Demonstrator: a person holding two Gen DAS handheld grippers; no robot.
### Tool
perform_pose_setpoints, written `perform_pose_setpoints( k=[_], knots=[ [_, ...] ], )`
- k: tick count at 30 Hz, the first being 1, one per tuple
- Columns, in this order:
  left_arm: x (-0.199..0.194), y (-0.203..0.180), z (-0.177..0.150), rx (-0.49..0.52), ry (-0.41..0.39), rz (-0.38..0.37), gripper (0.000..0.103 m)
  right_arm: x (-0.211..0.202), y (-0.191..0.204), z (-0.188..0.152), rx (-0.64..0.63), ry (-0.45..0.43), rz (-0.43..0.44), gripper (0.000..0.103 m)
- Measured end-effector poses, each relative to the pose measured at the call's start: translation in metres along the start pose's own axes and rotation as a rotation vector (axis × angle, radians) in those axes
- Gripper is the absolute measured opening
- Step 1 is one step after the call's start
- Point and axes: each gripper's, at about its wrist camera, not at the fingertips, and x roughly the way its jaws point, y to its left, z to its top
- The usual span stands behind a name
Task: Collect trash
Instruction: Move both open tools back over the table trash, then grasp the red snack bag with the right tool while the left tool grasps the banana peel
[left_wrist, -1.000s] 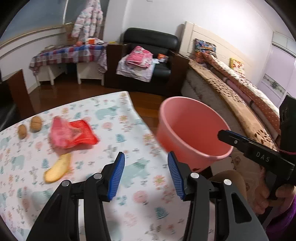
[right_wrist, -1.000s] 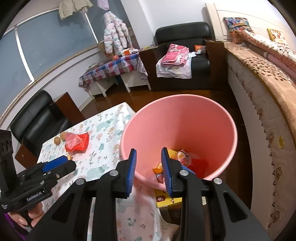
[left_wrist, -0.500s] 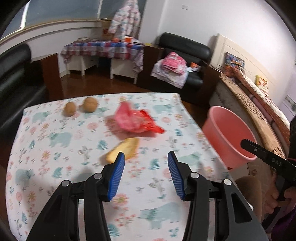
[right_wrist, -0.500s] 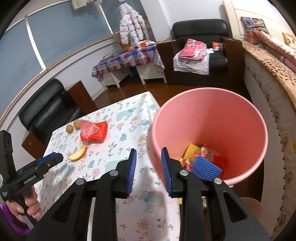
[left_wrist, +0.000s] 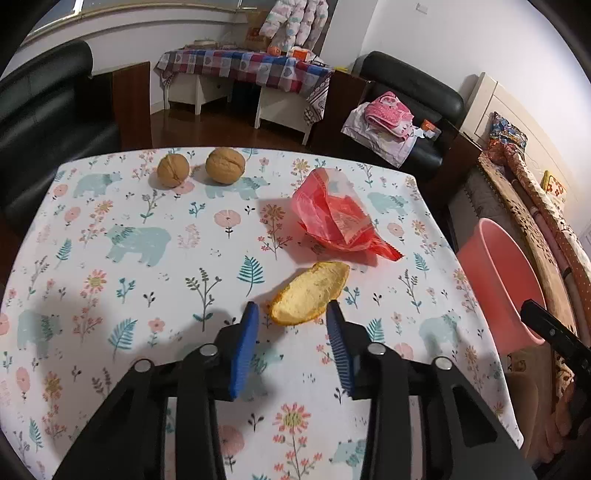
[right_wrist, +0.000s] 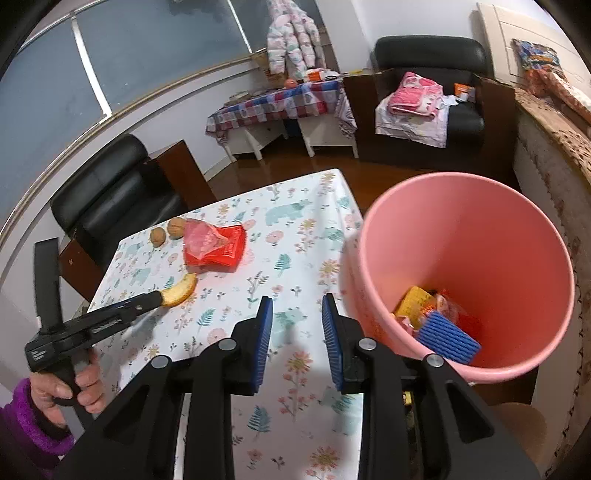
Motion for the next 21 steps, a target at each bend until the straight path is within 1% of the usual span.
perform_pose_setpoints(
  k=[3,7,8,11,17,19,21],
  knots=[
    [0.009,0.001,0.002,-0.003,0.012,0.009,0.032,0.006,0.007,0.002,-0.012,0.005,0.020,0.028],
    [0.019,0.004,0.003,-0.012,0.029,0.010,0.018,0.016,0.017,0.007,-0.026,0.026,0.048,0.028],
    [0.020,0.005,0.003,-0.014,0.031,0.013,0.013,0.019,0.021,0.008,-0.031,0.030,0.059,0.028],
    [0.023,0.010,0.004,-0.034,0.031,0.006,0.008,0.027,0.031,0.016,-0.038,0.038,0.102,0.028],
    [0.015,0.016,0.005,-0.052,0.008,-0.016,0.006,0.049,0.057,0.035,-0.028,0.062,0.213,0.028],
    [0.012,0.018,0.004,-0.054,-0.001,-0.019,0.006,0.059,0.067,0.041,-0.029,0.073,0.238,0.028],
    [0.010,0.021,0.003,-0.059,-0.003,-0.025,0.006,0.071,0.078,0.046,-0.044,0.080,0.245,0.028]
  ],
)
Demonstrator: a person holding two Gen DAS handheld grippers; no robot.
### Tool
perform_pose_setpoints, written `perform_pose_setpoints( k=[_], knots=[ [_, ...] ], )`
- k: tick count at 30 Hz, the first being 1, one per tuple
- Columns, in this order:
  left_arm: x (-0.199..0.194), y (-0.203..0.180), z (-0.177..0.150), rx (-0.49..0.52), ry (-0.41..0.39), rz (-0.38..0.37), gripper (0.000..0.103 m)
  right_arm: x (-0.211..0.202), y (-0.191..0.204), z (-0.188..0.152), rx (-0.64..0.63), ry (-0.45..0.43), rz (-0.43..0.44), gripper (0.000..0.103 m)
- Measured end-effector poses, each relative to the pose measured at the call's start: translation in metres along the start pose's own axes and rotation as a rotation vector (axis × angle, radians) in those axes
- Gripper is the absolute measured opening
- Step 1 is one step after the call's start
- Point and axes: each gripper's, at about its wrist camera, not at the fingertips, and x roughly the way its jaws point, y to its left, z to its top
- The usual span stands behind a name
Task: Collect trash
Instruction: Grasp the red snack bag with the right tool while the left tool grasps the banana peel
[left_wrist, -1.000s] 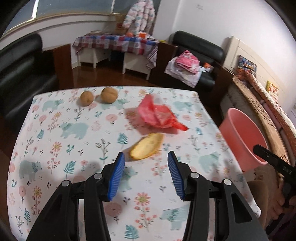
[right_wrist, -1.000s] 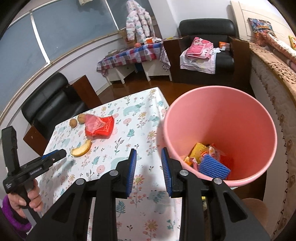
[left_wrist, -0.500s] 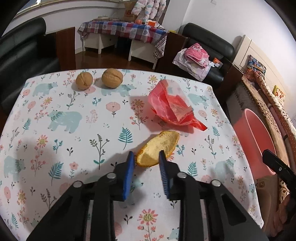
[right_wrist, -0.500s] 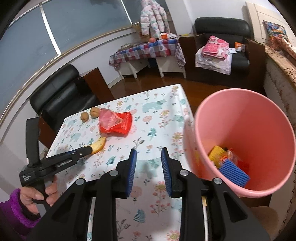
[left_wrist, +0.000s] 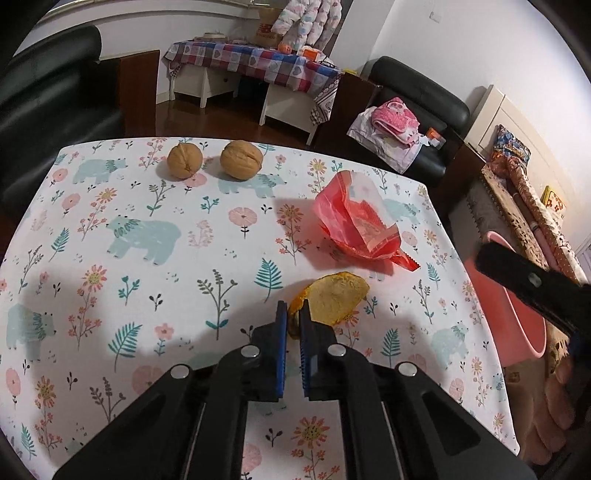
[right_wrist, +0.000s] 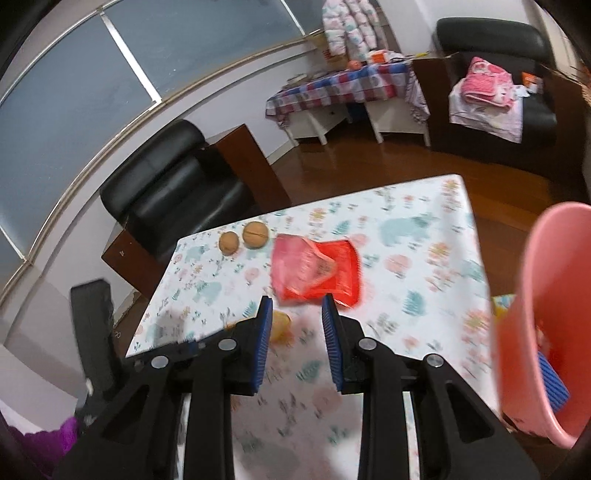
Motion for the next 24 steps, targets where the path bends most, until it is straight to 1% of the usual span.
perform_pose_setpoints(
  k=[4,6,12,15,16,18,20,24],
  knots=[
    [-0.003,0.003,-0.002,-0.006,0.003,-0.020,0.006,0.026,0.013,0.007,-0.033,0.023,-0.014,0.028],
    [-0.005,0.002,-0.003,0.006,-0.002,-0.017,0.006,0.039,0.017,0.009,-0.044,0.037,-0.037,0.028],
    [-0.007,0.005,-0.004,0.010,-0.010,-0.022,0.006,0.067,0.013,0.013,-0.027,0.073,-0.092,0.028],
    [-0.009,0.008,-0.004,0.002,-0.011,-0.025,0.006,0.074,0.011,0.011,-0.022,0.086,-0.097,0.028],
    [-0.009,0.009,-0.004,0.001,-0.012,-0.024,0.006,0.075,0.011,0.011,-0.022,0.085,-0.094,0.026],
    [-0.012,0.012,-0.004,-0.002,-0.015,-0.026,0.006,0.074,0.010,0.010,-0.027,0.074,-0.099,0.015],
    [-0.014,0.011,-0.004,-0.002,-0.018,-0.026,0.006,0.072,0.011,0.009,-0.029,0.066,-0.095,0.009],
    [-0.021,0.009,-0.005,0.004,-0.033,-0.031,0.006,0.060,0.010,0.006,-0.029,0.055,-0.083,0.007]
  ],
)
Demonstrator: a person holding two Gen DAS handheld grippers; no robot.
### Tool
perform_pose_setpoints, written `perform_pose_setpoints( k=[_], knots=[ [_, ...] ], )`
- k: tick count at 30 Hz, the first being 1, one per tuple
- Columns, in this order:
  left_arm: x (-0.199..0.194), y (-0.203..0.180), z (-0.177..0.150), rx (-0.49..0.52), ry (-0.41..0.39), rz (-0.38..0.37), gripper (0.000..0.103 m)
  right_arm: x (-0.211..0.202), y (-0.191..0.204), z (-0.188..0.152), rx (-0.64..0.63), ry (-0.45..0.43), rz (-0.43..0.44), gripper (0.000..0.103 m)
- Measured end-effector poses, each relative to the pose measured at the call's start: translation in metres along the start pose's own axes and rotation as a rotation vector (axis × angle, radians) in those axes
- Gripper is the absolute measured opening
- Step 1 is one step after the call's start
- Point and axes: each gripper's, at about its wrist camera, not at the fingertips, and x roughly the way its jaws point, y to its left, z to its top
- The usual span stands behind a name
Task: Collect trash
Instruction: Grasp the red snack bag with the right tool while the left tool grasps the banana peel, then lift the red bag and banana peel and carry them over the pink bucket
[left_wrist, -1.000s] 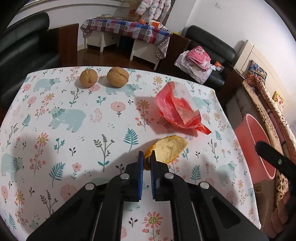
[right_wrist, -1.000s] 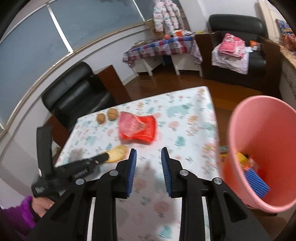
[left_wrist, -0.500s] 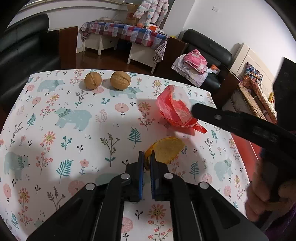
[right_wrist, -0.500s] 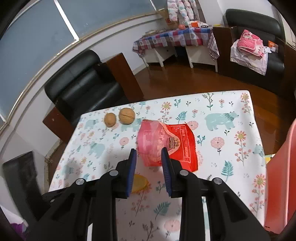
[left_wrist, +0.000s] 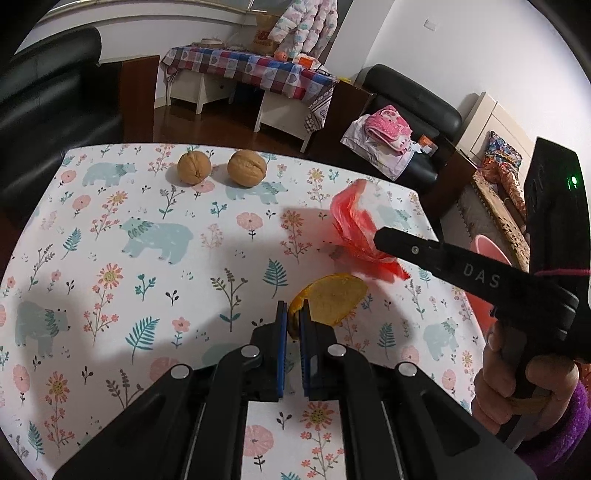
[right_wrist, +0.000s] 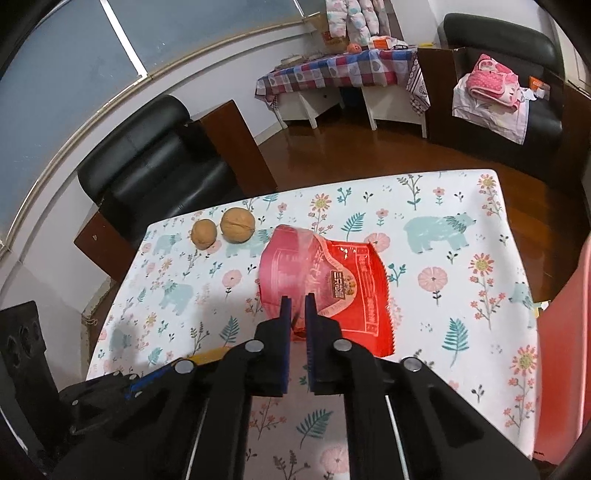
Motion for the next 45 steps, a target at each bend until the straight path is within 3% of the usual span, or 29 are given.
perform_pose_setpoints(
  k=[16,23,24,27,31,35,37,40,45],
  knots=[
    [-0.035,-0.038,0.003,0.068,-0.068,-0.035,0.006,-0.082,-0.011,-0.018,0.038,-0.119,0.035,0.007],
    [-0.049,-0.042,0.001,0.081,-0.095,-0.027,0.006,-0.089,-0.014,-0.021,0.040,-0.107,0.048,0.007],
    [-0.050,-0.040,0.001,0.077,-0.095,-0.025,0.006,-0.087,-0.014,-0.021,0.038,-0.099,0.048,0.010],
    [-0.052,-0.034,-0.002,0.068,-0.093,-0.016,0.006,-0.076,-0.010,-0.021,0.031,-0.083,0.059,0.034],
    [-0.052,-0.026,-0.004,0.054,-0.084,-0.005,0.006,-0.057,-0.003,-0.020,0.010,-0.041,0.045,0.035],
    [-0.051,-0.017,-0.006,0.039,-0.079,0.000,0.006,-0.036,0.003,-0.020,-0.021,-0.010,-0.044,0.036],
    [-0.049,-0.013,-0.006,0.026,-0.076,0.000,0.006,-0.028,0.003,-0.019,-0.020,0.008,-0.046,0.034],
    [-0.047,-0.009,-0.006,0.017,-0.070,-0.001,0.006,-0.018,0.002,-0.018,-0.029,0.021,-0.078,0.016],
    [-0.043,-0.005,-0.005,0.011,-0.062,-0.005,0.006,-0.014,-0.003,-0.020,-0.025,0.020,-0.097,0.003]
  ],
)
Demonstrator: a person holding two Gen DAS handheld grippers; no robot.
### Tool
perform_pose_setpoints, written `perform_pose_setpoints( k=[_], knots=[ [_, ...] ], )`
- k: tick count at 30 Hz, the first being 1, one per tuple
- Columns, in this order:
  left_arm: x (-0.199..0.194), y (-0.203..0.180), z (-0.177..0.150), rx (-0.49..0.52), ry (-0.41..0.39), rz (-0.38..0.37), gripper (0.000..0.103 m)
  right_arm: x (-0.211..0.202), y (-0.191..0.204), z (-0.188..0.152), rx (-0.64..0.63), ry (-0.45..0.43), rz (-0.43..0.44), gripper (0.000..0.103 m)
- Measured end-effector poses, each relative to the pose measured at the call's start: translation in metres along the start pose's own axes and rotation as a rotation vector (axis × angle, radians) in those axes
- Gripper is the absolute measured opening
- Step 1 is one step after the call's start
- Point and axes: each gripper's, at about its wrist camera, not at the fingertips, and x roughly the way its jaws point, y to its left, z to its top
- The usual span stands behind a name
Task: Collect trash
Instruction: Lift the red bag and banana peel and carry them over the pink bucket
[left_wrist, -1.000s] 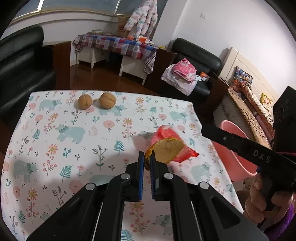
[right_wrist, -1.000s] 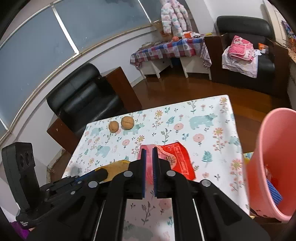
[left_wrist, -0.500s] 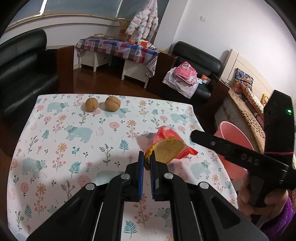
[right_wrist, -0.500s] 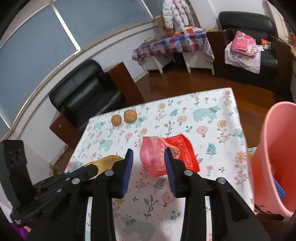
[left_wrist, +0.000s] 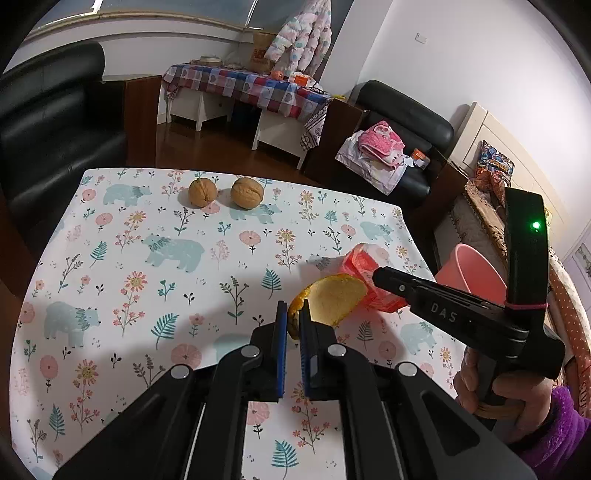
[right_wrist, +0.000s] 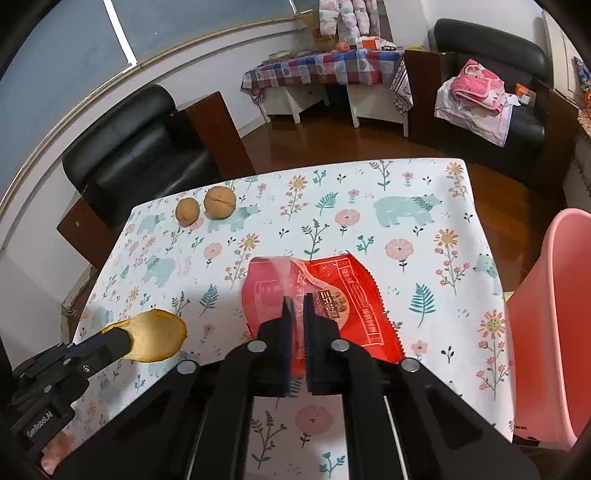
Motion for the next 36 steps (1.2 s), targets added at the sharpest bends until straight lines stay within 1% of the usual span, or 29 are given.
perform_pose_setpoints(
  k=[7,16,24,36],
  knots=[
    [0.000,-0.004,0.002,0.007,-0.007,-0.006,0.006,-0.021,-0.005,-0.001,0.025,-0.049,0.024,0.001],
    [-0.007,-0.030,0.009,0.055,-0.032,-0.034,0.006,-0.071,-0.021,-0.003,0.073,-0.148,0.042,0.001],
    [-0.007,-0.073,0.014,0.137,-0.041,-0.084,0.006,-0.113,-0.055,-0.011,0.145,-0.224,-0.009,0.001],
    [0.007,-0.144,0.019,0.254,-0.034,-0.168,0.006,-0.149,-0.116,-0.031,0.254,-0.277,-0.107,0.001]
  ],
)
